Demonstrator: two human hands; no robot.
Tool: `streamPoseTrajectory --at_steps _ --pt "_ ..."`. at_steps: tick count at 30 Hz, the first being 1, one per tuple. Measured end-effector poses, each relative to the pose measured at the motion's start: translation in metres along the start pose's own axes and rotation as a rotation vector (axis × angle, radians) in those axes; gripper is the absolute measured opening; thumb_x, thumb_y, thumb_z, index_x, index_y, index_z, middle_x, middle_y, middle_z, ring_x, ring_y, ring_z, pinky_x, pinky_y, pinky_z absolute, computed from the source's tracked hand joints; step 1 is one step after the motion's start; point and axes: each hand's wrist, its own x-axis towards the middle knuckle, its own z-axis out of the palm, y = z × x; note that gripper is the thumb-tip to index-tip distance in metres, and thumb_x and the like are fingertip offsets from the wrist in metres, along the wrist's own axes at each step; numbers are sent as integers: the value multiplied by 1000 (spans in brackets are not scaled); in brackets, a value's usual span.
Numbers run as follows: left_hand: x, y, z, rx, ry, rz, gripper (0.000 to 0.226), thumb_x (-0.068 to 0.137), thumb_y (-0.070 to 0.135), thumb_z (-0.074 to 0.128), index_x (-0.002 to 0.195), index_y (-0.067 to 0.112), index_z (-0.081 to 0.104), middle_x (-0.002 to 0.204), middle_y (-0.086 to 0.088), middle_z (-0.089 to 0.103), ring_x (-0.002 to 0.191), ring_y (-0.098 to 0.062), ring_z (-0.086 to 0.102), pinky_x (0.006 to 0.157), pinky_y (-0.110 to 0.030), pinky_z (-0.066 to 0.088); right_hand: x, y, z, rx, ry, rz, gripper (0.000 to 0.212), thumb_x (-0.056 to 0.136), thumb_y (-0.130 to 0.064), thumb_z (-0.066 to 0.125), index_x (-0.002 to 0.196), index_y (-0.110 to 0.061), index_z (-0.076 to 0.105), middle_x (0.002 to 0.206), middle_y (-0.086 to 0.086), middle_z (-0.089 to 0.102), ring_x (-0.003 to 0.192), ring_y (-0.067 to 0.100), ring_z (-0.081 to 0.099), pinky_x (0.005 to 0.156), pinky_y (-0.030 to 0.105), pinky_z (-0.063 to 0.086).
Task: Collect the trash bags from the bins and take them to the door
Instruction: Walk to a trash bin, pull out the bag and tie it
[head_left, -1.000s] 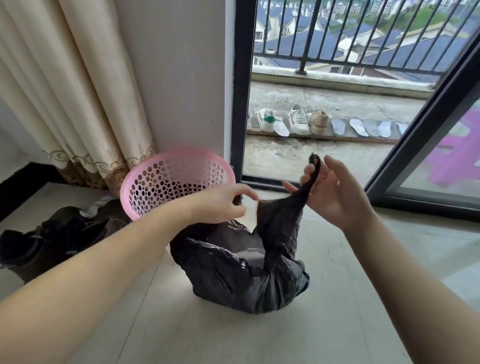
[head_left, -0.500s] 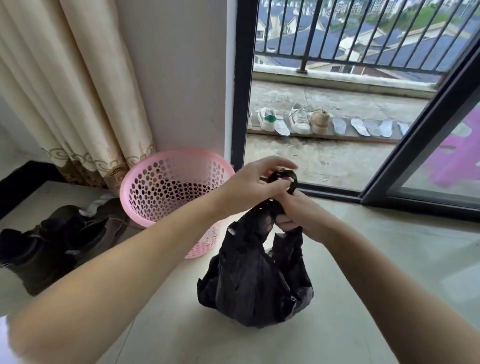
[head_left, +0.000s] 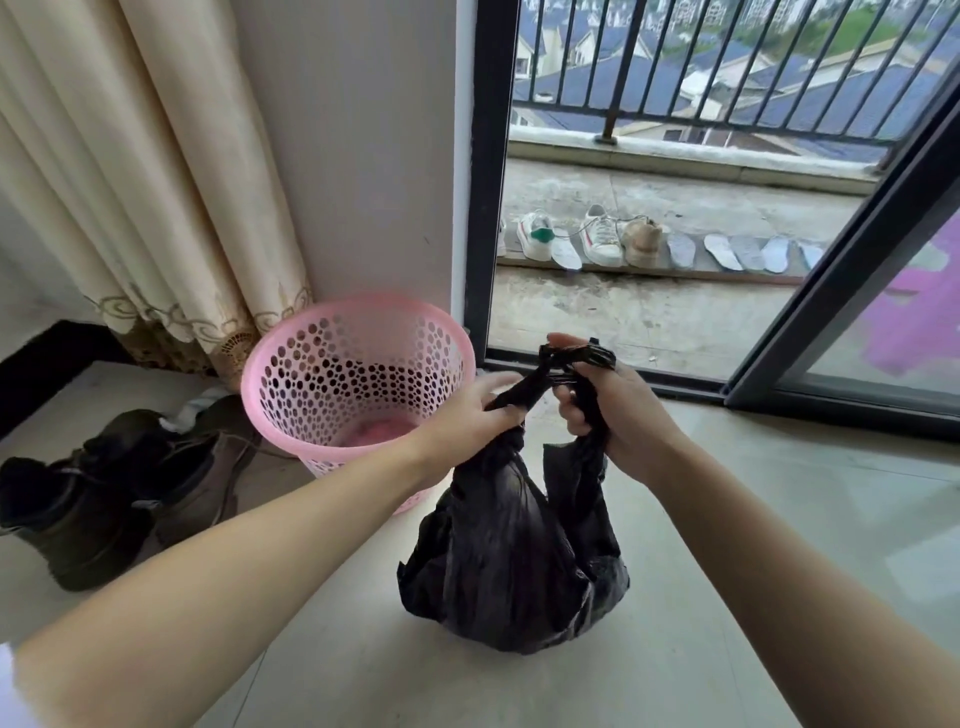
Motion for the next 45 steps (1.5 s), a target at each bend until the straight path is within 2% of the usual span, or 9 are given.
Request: streamPoseTrajectory --at_steps 4,11,15,19,24,28,32,40,45 --pt "-9 9 18 126 -250 17 18 96 14 52 107 23 64 96 21 63 82 19 58 74 -1 43 1 0 -1 97 -102 111 35 100 -34 35 90 -7 56 50 1 40 41 10 33 41 20 26" --pt "1 1 -7 -109 -170 -134 22 92 1 52 80 15 65 65 2 65 63 -10 58 64 -21 44 -14 -8 -13 -556 -539 184 29 94 -27 51 81 -10 71 51 -3 44 45 7 34 48 20 27" --pt "2 -8 -12 -239 -311 -269 3 93 12 54 95 11 55 66 0 61 56 -11 54 55 -23 45 -5 3 -12 -1065 -230 42 5 88 -23 63 86 -23 67 73 2 60 61 12 49 54 22 41" --pt "-1 -7 -9 -456 -313 -380 26 100 33 42 111 14 57 85 -8 70 64 -14 67 57 -25 56 -2 20 -6 -1030 24 -210 16 89 -13 59 98 -14 45 85 4 58 72 25 58 62 35 57" --pt "2 -13 -7 -441 -322 -288 19 97 24 49 107 15 63 94 -7 71 70 -16 71 62 -27 59 -4 24 7 -891 11 -364 8 89 -12 59 93 -17 53 71 -3 56 54 6 48 45 12 40" --pt "6 -14 -8 -318 -188 -245 23 96 27 52 88 11 66 81 -6 71 74 -19 71 62 -25 58 0 28 2 -670 11 -263 12 94 -21 55 85 -21 64 74 -1 61 67 10 54 66 25 45" --pt "10 -29 -11 376 -60 -224 44 91 31 55 51 18 43 54 1 41 54 -17 39 54 -25 32 3 31 -4 -338 102 -157 30 99 -20 43 81 -20 67 82 -3 67 76 9 60 75 20 48" --pt "-19 -90 -39 671 -350 -792 38 96 33 41 111 1 54 80 -6 59 62 -17 57 60 -31 58 12 80 -90 -451 332 286 18 96 -9 42 94 -14 59 80 5 57 61 15 49 54 24 37" --pt "-38 -115 -69 713 -338 -977 31 95 24 37 107 0 52 88 -10 62 72 -21 63 72 -41 59 0 100 -140 -604 462 408 14 93 -7 43 89 -9 57 79 6 57 56 17 49 49 20 31"
